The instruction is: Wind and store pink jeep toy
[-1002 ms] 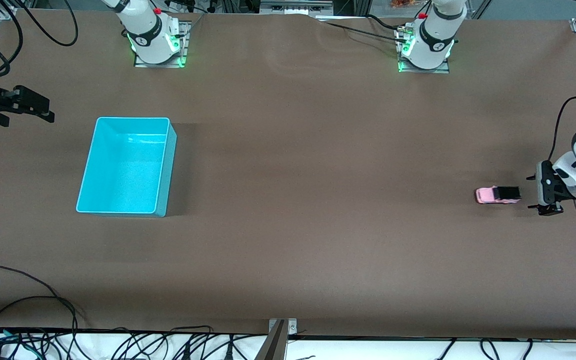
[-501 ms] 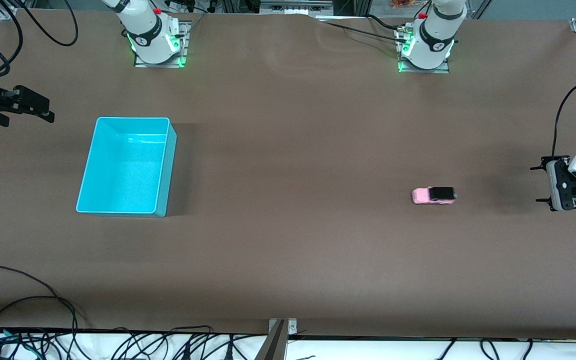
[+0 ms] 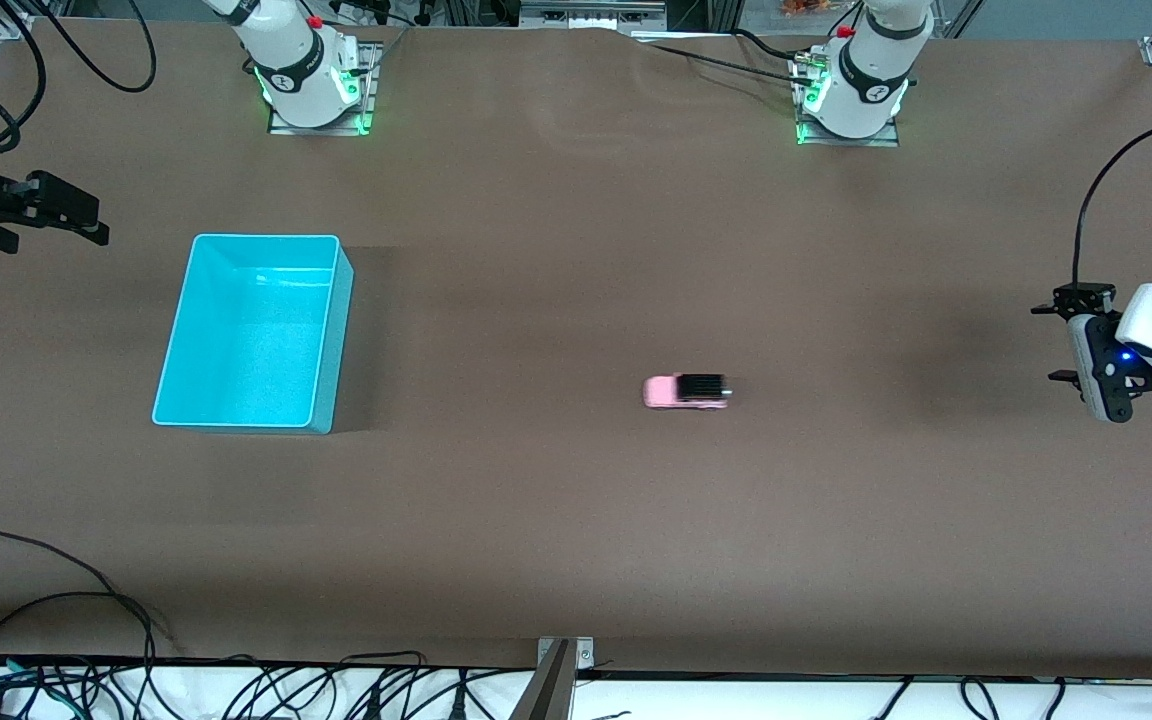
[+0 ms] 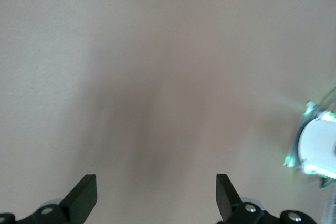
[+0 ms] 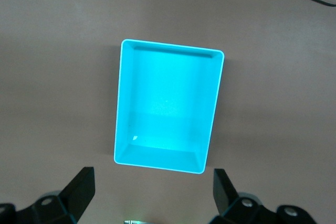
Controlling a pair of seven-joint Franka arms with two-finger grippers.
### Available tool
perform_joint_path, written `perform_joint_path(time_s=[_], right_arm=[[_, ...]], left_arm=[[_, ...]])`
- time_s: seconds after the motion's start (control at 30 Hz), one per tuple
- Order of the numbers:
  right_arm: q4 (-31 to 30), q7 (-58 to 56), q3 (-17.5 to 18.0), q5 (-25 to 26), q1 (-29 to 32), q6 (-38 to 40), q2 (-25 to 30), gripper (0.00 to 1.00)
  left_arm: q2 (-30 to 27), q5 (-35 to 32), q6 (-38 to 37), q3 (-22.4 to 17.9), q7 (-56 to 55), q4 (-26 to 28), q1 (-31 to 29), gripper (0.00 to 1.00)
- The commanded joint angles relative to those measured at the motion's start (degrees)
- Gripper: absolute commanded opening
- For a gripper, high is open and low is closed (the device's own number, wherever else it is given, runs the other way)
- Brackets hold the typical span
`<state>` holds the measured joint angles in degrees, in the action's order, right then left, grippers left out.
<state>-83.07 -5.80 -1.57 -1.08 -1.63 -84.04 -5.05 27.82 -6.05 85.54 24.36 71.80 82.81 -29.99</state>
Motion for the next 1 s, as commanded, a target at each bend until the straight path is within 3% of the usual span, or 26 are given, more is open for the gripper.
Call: perform_joint_path(time_s=[0.0, 0.27, 0.67, 0.97], right_arm=[[1.59, -0.53, -0.01, 0.2, 0.05, 1.16, -0.4, 1.0], [1.59, -0.53, -0.01, 0.2, 0.05, 1.16, -0.4, 1.0], [1.68, -0.96, -0.1, 0.2, 0.05, 1.34, -0.4, 1.0], [1.5, -1.23, 0.16, 0.73, -0.13, 1.42, -0.23, 1.0]], left_arm=[[-1.36, -0.98, -4.15, 3.67, -7.45, -1.51, -0.25, 1.0], [-3.21, -0.63, -7.66, 8.59, -17.39, -1.51, -0.25, 1.0], [-3.65, -0.37, -10.57, 12.46, -24.94, -1.51, -0.42, 1.0], [-6.64, -0.37, -11.36, 16.06, -38.29, -1.43, -0.42, 1.0]])
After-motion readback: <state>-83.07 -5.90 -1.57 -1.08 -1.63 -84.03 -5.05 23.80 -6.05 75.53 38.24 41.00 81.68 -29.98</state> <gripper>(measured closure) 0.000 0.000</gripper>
